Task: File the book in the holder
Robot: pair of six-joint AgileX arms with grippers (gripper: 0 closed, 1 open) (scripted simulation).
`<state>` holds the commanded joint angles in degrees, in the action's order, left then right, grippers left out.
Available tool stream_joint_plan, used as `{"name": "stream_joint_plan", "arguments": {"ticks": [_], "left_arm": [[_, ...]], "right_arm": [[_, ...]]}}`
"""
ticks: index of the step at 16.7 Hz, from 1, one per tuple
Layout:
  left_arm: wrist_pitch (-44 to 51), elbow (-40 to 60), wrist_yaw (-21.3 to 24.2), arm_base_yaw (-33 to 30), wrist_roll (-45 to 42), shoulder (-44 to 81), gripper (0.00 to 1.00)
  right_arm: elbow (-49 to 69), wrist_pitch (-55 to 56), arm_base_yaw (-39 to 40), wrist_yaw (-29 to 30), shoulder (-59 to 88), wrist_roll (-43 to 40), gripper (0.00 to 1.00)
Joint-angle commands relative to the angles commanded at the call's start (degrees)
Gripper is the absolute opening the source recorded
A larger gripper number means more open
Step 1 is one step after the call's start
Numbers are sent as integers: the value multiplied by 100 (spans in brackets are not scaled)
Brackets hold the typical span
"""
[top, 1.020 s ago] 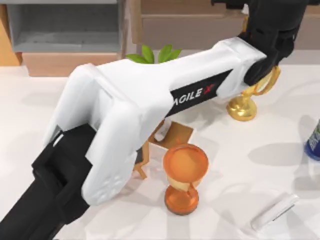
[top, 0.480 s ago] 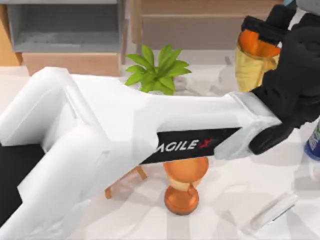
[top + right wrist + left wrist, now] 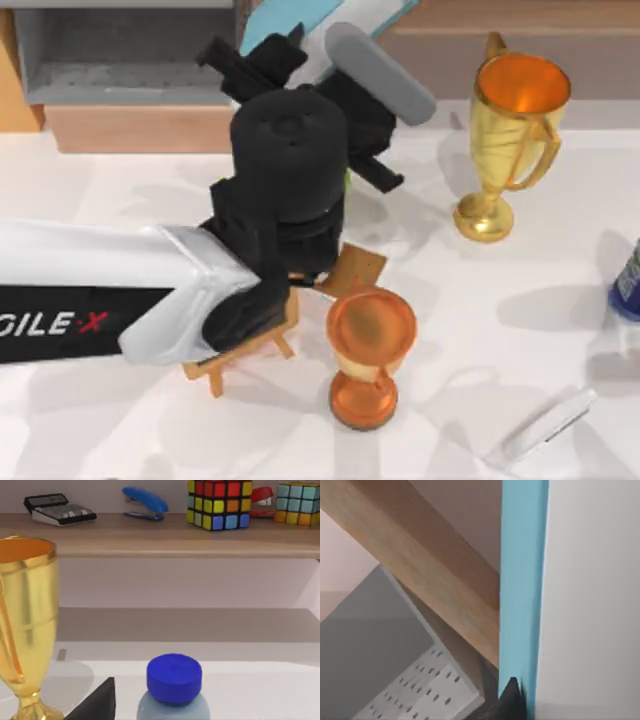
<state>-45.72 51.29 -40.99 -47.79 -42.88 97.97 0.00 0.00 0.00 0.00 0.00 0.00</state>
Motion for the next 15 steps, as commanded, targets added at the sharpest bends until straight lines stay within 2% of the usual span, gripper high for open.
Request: {"name": "stream_joint_plan", "arguments": {"ticks": [3, 7, 11, 15], "left_arm": [[-60, -1135, 350, 813, -1218, -540, 0], [4, -1821, 1238, 1912, -2743, -614, 0], [24, -1558, 2271, 2925, -3905, -241, 0], [128, -993, 3010, 3409, -4471, 273, 0]], "right_arm": [[0, 0, 0, 0, 0, 0, 100], [0, 0, 0, 0, 0, 0, 100], [0, 0, 0, 0, 0, 0, 100], [0, 0, 0, 0, 0, 0, 100]]}}
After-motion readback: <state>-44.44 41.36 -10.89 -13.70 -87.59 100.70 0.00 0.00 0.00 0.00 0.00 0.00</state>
